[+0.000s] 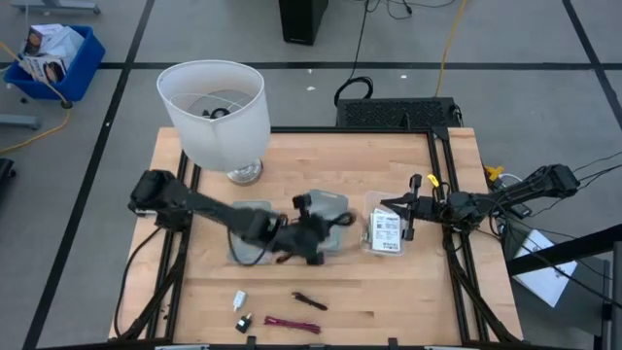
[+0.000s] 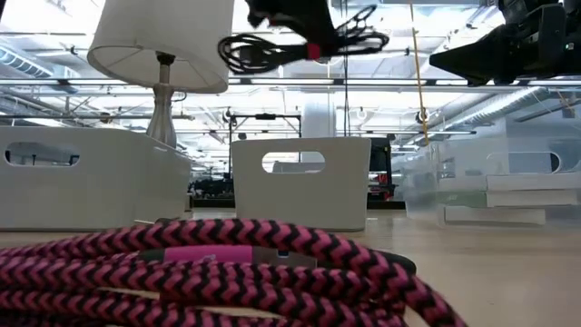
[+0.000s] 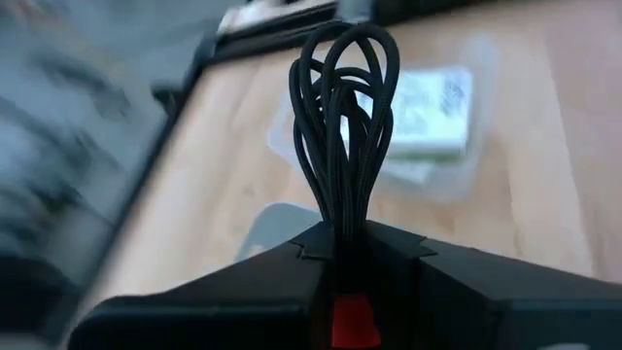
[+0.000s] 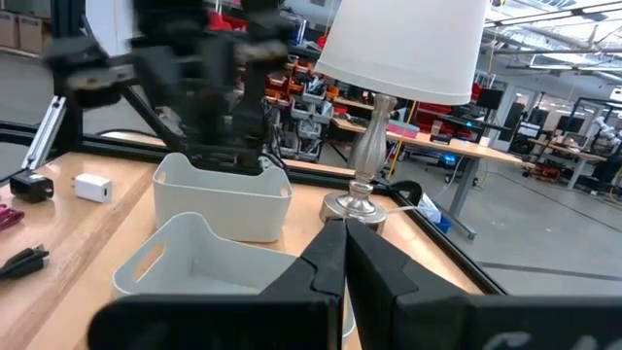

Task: Pick and place items into bin
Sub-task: Put the top black charger cable into the right gray bin

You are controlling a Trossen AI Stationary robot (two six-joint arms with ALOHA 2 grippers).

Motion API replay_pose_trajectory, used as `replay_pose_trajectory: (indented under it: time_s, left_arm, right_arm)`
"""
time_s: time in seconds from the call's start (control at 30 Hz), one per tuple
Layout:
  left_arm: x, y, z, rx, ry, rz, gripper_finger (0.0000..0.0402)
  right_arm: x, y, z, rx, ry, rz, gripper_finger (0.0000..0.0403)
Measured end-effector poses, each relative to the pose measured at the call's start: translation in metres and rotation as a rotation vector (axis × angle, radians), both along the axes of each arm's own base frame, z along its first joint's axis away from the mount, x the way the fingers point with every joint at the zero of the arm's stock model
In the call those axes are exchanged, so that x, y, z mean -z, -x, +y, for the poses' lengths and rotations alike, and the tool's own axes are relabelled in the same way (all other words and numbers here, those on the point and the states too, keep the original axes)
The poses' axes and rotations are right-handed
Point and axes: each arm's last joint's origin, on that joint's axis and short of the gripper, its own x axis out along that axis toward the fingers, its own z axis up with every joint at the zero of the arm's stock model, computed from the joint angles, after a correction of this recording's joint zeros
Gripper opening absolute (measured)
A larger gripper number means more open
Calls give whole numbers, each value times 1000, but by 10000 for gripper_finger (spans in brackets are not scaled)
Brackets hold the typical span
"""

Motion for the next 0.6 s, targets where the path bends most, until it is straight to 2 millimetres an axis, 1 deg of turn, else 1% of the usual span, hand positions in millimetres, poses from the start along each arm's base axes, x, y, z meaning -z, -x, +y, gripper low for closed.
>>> replay_pose_trajectory:
  time_s: [0.1,0.2,0.3,0.37,0.47,0.6]
  left_arm:
    - [0,-6,18,-110,199,-67,35]
    - [6,-9,28,-203,288,-81,35]
    - [14,-11,35,-297,396,-150,35]
    - [19,-12,36,-329,425,-202,35]
    - [29,-9,36,-371,435,-229,35]
    - [47,-5,39,-429,441,-266,35]
  right_arm:
    - [0,0,0,0,2,5,4]
    - [1,0,0,0,2,6,4]
    - [1,0,0,0,4,10,4]
    - [1,0,0,0,5,13,4]
    - [1,0,0,0,5,12,4]
    - [1,0,0,-1,5,12,4]
